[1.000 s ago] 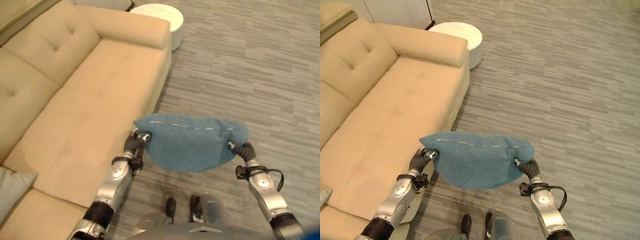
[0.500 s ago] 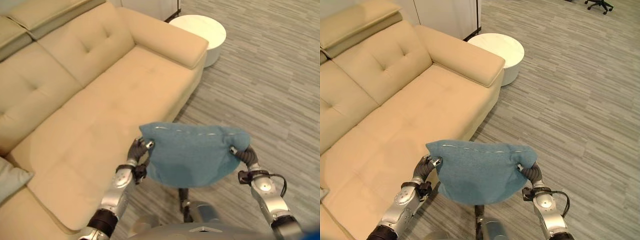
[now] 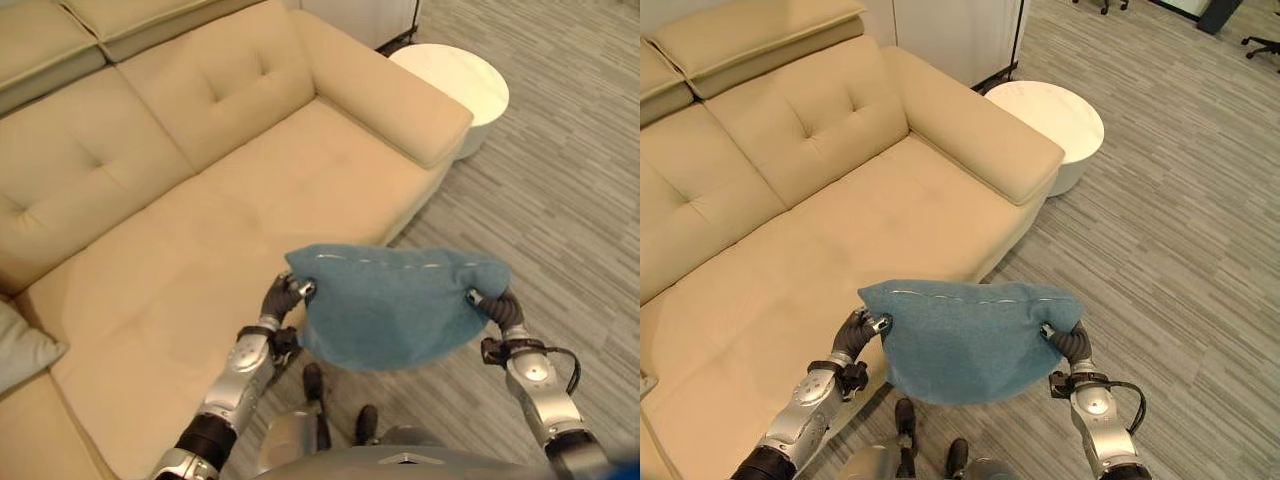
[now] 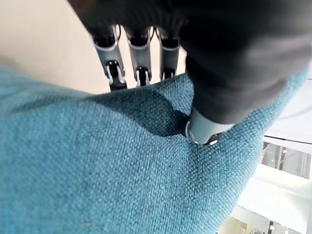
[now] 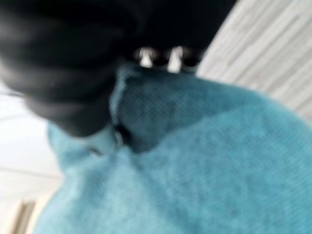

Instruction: Pick up all the scattered cushions and arrange them neatly on the sofa.

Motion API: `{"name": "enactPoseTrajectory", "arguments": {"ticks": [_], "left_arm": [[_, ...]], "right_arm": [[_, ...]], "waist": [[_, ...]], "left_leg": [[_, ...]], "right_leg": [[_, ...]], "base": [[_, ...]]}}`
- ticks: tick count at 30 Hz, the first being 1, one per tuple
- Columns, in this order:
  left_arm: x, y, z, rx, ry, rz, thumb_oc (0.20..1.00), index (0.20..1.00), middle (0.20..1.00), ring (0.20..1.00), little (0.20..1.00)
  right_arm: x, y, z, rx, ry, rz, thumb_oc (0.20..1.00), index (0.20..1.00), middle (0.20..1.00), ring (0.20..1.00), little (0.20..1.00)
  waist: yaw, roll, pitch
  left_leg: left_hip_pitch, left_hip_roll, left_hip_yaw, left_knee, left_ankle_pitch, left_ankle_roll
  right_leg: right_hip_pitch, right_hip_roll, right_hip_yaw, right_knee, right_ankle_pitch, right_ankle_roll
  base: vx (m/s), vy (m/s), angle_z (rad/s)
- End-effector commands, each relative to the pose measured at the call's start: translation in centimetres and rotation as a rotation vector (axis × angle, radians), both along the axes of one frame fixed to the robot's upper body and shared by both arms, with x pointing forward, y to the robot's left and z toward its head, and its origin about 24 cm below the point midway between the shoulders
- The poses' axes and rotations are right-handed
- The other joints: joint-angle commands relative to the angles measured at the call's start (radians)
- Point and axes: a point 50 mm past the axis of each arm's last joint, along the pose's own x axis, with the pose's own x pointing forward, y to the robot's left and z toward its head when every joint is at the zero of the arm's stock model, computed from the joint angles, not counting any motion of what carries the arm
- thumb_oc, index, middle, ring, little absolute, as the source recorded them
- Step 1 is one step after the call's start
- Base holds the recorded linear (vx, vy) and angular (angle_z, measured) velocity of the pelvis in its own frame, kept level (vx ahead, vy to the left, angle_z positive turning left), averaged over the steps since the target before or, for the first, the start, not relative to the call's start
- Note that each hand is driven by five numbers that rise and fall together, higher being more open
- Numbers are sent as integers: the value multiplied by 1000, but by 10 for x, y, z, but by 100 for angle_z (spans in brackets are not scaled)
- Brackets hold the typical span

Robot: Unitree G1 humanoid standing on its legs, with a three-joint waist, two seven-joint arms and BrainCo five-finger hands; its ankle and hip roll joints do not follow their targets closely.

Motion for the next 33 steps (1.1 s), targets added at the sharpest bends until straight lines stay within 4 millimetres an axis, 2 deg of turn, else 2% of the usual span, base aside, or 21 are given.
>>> {"name": "enactPoseTrajectory", "arguments": {"ticks": [1, 2, 4, 5, 7, 10, 11, 12, 13, 14, 16, 18, 19, 20, 22, 23, 24, 25, 26, 30, 33], "left_arm": [[13, -15, 45, -32, -238, -117, 200, 200, 200, 200, 200], [13, -14, 44, -27, -237, -117, 200, 200, 200, 200, 200], [11, -13, 43, -29, -235, -112, 200, 200, 200, 200, 200], [10, -14, 42, -31, -233, -112, 200, 200, 200, 200, 200], [9, -14, 41, -35, -230, -114, 200, 200, 200, 200, 200], [10, -15, 43, -37, -240, -115, 200, 200, 200, 200, 200], [10, -15, 43, -37, -240, -115, 200, 200, 200, 200, 200], [12, -16, 45, -36, -254, -117, 200, 200, 200, 200, 200], [14, -15, 48, -33, -270, -116, 200, 200, 200, 200, 200], [15, -14, 50, -31, -281, -116, 200, 200, 200, 200, 200], [15, -14, 50, -31, -281, -118, 200, 200, 200, 200, 200], [15, -16, 50, -47, -281, -110, 200, 200, 200, 200, 200], [15, -16, 50, -47, -281, -110, 200, 200, 200, 200, 200], [15, -17, 50, -59, -282, -105, 200, 200, 200, 200, 200], [16, -19, 51, -69, -288, -108, 200, 200, 200, 200, 200], [18, -22, 53, -104, -290, -99, 200, 200, 200, 200, 200], [18, -23, 53, -110, -288, -95, 200, 200, 200, 200, 200], [17, -24, 52, -110, -284, -104, 200, 200, 200, 200, 200], [16, -21, 50, -83, -277, -104, 200, 200, 200, 200, 200], [9, -11, 46, -64, -258, -74, 200, 200, 200, 200, 200], [8, 0, 49, -37, -274, -45, 200, 200, 200, 200, 200]], "right_arm": [[24, 25, 40, 58, -233, 118, 200, 200, 200, 200, 200], [24, 26, 40, 63, -234, 121, 200, 200, 200, 200, 200], [23, 29, 40, 66, -231, 136, 200, 200, 200, 200, 200], [22, 29, 39, 69, -231, 135, 200, 200, 200, 200, 200], [22, 27, 39, 69, -230, 133, 200, 200, 200, 200, 200], [21, 25, 38, 70, -225, 119, 200, 200, 200, 200, 200], [21, 25, 38, 70, -225, 119, 200, 200, 200, 200, 200], [21, 22, 38, 63, -227, 111, 200, 200, 200, 200, 200], [22, 19, 39, 55, -228, 109, 200, 200, 200, 200, 200], [23, 18, 39, 51, -227, 109, 200, 200, 200, 200, 200], [22, 17, 38, 54, -227, 107, 200, 200, 200, 200, 200], [20, 14, 37, 51, -217, 99, 200, 200, 200, 200, 200], [20, 14, 37, 51, -217, 99, 200, 200, 200, 200, 200], [19, 11, 38, 50, -220, 98, 200, 200, 200, 200, 200], [18, 9, 38, 47, -221, 94, 200, 200, 200, 200, 200], [17, 0, 42, 31, -235, 72, 200, 200, 200, 200, 200], [16, -2, 42, 30, -233, 62, 200, 200, 200, 200, 200], [13, -6, 40, 24, -223, 45, 200, 200, 200, 200, 200], [12, -8, 40, 22, -224, 31, 200, 200, 200, 200, 200], [14, -4, 42, 15, -225, 47, 200, 200, 200, 200, 200], [20, 3, 46, 14, -246, 72, 200, 200, 200, 200, 200]], "waist": [[31, -48, -60], [31, -44, -56], [23, -28, -55], [13, -21, -53], [3, -17, -49], [-23, -20, -32], [-26, -18, -30], [-37, -22, -25], [-45, -23, -22], [-47, -29, -23], [-48, -33, -30], [-44, -40, -54], [-46, -39, -54], [-53, -42, -68], [-55, -43, -70], [-65, -60, -56], [-69, -62, -53], [-70, -57, -51], [-62, -57, -50], [-46, -49, -62], [-25, -60, -74]], "left_leg": [[-15, 0, 0, 88, -123, -64], [2, -5, -10, 86, -131, -60], [35, -9, -40, 76, -138, -57], [48, -13, -61, 72, -138, -58], [64, -22, -92, 69, -142, -61], [95, -46, -168, 71, -153, -69], [97, -45, -172, 72, -155, -69], [108, -58, -215, 71, -161, -74], [119, -67, -256, 69, -167, -79], [129, -74, -281, 73, -176, -86], [135, -75, -291, 68, -182, -90], [141, -61, -320, 64, -180, -112], [141, -61, -322, 64, -180, -113], [140, -41, -326, 66, -187, -127], [134, -32, -322, 78, -192, -135], [43, -1, -242, 199, -206, -159], [18, 19, -202, 214, -198, -160], [-8, 58, -127, 183, -162, -155], [-62, 66, -88, 158, -109, -159], [-38, 60, -94, 91, -87, -156], [-6, 48, -61, 91, -111, -138]], "right_leg": [[-19, -87, 65, 19, 202, 72], [-30, -89, 74, 47, 206, 75], [-65, -63, 114, 60, 199, 59], [-89, -36, 144, 47, 184, 47], [-114, -11, 188, -24, 173, 38], [-163, 6, 269, -157, 218, 50], [-157, 6, 266, -160, 218, 50], [-180, 13, 316, -204, 249, 66], [-189, 14, 328, -221, 273, 72], [-177, 5, 319, -234, 275, 71], [-160, 3, 322, -245, 270, 62], [-127, 8, 304, -253, 266, 49], [-126, 8, 301, -254, 266, 49], [-101, 8, 274, -263, 249, 36], [-88, 7, 257, -267, 237, 26], [-58, -16, 188, -263, 199, 5], [-51, -26, 168, -263, 192, 5], [-34, -35, 134, -265, 180, 6], [-12, -36, 116, -273, 172, 6], [8, -30, 140, -250, 151, 14], [21, -52, 173, -247, 155, 28]], "base": [[122, 130, 40], [142, 119, 41], [172, 96, 46], [179, 60, 46], [168, 17, 50], [165, -39, 55], [189, -60, 116], [268, -108, 132], [365, -179, 171], [283, -178, 120], [157, -134, 88], [166, -192, 55], [149, -219, 72], [131, -200, 114], [83, -216, 107], [-3, -182, 74], [13, -166, 191], [80, 43, 243], [136, 67, 224], [192, 142, 13], [212, 233, -117]]}}
